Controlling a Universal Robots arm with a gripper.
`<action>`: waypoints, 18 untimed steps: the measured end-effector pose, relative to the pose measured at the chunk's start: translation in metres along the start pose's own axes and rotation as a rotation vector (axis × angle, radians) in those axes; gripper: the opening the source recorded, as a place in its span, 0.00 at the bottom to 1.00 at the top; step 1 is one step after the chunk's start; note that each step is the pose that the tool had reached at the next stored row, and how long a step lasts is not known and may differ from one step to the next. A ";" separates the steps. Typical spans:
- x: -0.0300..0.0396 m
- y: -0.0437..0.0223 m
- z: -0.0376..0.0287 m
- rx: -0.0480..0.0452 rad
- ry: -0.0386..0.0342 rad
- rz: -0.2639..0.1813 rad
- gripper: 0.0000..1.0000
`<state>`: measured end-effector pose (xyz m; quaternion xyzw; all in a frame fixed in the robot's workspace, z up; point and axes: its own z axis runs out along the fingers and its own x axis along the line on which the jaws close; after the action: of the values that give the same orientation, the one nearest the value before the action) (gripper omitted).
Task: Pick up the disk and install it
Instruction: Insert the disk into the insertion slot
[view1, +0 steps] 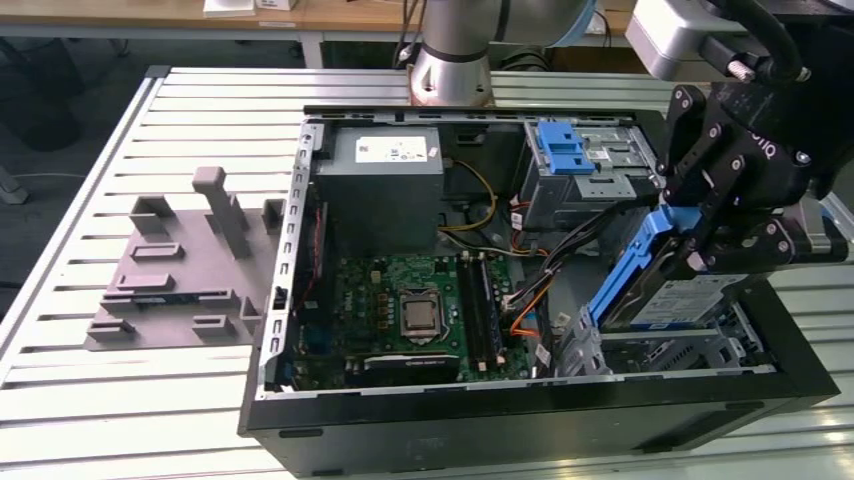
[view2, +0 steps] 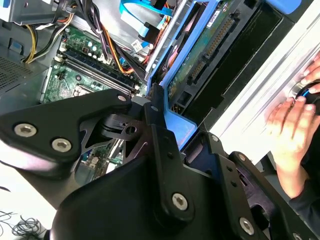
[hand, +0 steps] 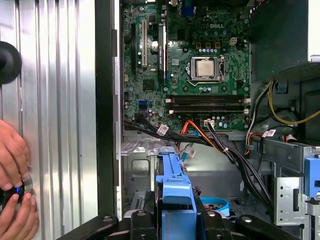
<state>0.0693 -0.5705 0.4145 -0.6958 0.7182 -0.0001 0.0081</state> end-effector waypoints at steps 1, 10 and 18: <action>0.0000 0.0000 0.0000 0.0000 0.0000 0.000 0.36; 0.0000 0.0001 0.0052 0.0000 0.0000 0.000 0.36; 0.0002 0.0002 0.0142 0.0000 0.0000 0.000 0.36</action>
<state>0.0693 -0.5705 0.4003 -0.6958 0.7182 -0.0001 0.0081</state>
